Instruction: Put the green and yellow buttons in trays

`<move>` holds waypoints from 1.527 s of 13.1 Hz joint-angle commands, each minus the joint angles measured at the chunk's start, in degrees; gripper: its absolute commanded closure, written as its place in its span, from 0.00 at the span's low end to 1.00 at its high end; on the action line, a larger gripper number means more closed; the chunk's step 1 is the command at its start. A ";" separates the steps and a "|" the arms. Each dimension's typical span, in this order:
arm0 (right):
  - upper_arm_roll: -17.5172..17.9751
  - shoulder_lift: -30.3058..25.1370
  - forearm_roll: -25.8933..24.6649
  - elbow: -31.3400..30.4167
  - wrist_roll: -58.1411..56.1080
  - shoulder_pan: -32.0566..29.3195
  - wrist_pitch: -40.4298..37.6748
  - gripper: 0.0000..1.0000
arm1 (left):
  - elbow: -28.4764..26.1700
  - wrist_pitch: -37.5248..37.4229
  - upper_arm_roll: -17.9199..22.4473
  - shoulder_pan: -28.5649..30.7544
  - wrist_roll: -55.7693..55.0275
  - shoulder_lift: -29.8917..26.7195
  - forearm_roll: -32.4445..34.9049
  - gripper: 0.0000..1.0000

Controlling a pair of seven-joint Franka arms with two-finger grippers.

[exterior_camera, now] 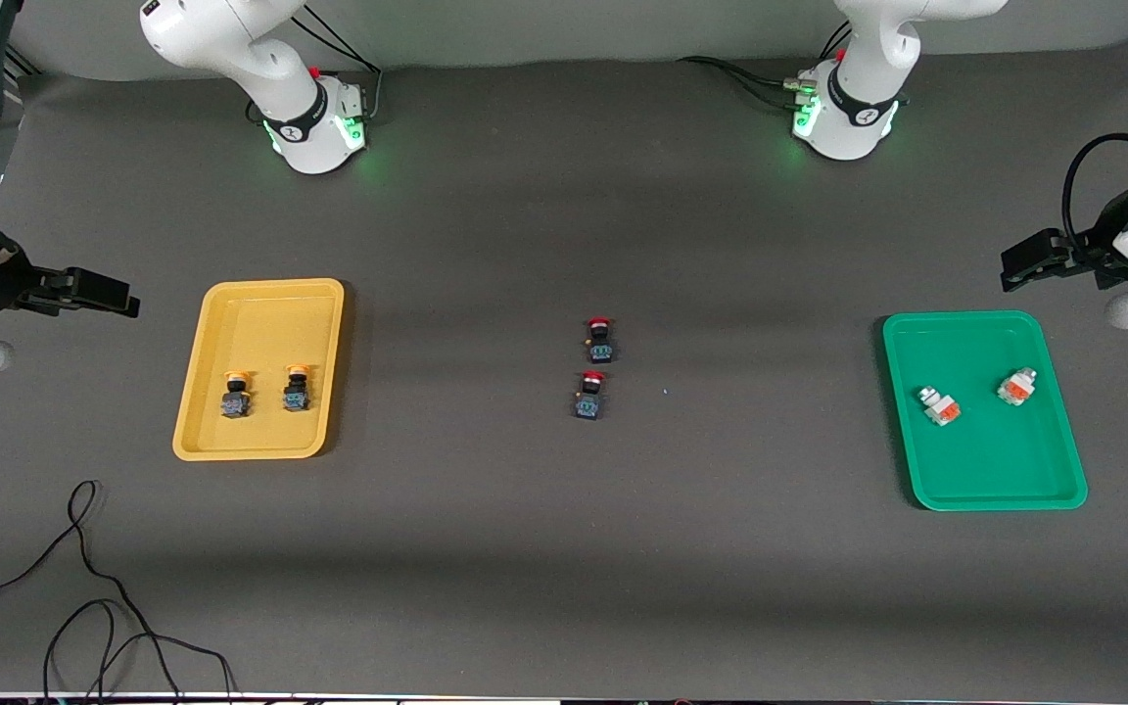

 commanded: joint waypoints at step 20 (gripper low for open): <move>39.57 -11.84 -15.12 -11.82 -2.82 -32.56 10.08 0.00 | -0.78 0.65 0.41 -0.62 -0.64 -0.73 -0.12 0.00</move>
